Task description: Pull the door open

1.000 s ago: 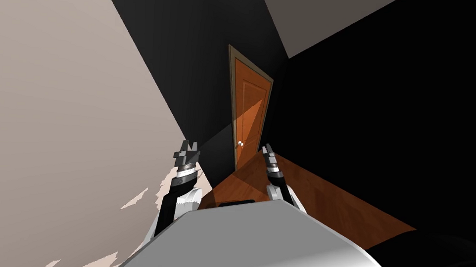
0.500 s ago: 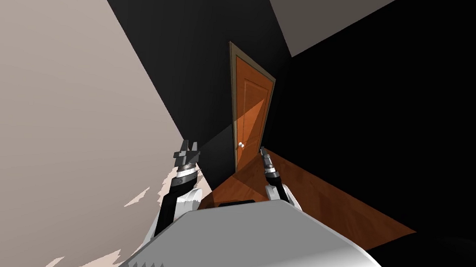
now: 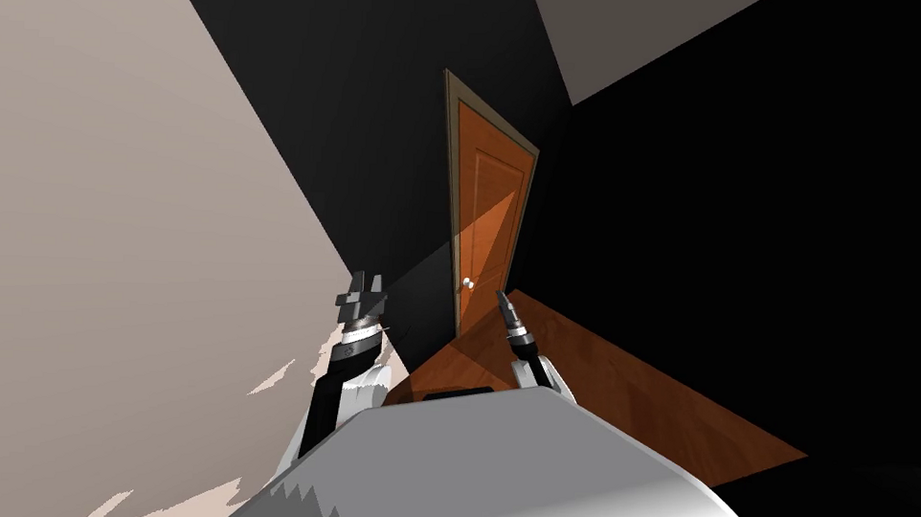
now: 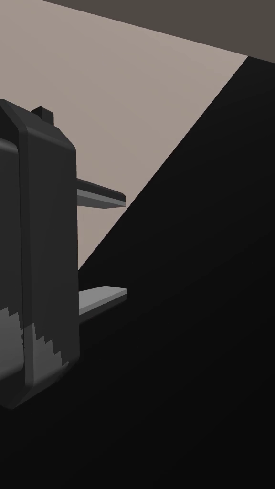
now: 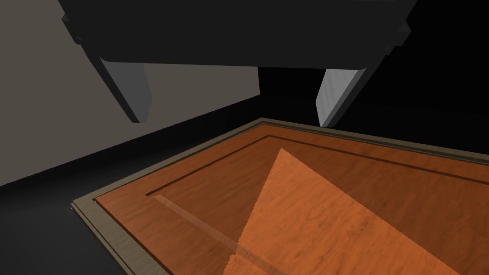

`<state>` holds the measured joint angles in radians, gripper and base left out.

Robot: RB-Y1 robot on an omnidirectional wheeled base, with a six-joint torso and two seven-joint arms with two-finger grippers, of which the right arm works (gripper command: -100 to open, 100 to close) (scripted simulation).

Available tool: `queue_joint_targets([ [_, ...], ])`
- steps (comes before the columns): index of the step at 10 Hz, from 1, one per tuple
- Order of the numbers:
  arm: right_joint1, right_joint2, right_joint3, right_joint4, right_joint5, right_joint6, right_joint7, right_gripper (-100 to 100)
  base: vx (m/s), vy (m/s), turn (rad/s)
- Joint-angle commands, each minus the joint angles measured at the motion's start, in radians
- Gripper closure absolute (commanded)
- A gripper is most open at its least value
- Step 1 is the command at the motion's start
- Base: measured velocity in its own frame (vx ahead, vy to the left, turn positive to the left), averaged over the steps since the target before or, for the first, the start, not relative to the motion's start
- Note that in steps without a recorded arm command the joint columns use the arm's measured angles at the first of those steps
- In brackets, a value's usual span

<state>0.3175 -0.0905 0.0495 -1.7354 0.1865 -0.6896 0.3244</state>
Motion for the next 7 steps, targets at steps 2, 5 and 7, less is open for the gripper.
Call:
queue_joint_targets([
  [2, -0.027, -0.011, -0.003, 0.074, 0.024, -0.013, 0.054, -100, 0.058, -0.016, 0.017],
  [5, -0.057, -0.022, -0.004, 0.162, 0.055, -0.038, 0.119, -100, 0.065, -0.015, 0.029],
  [7, -0.072, -0.027, -0.005, 0.212, 0.07, -0.051, 0.151, -100, 0.071, -0.013, 0.026],
])
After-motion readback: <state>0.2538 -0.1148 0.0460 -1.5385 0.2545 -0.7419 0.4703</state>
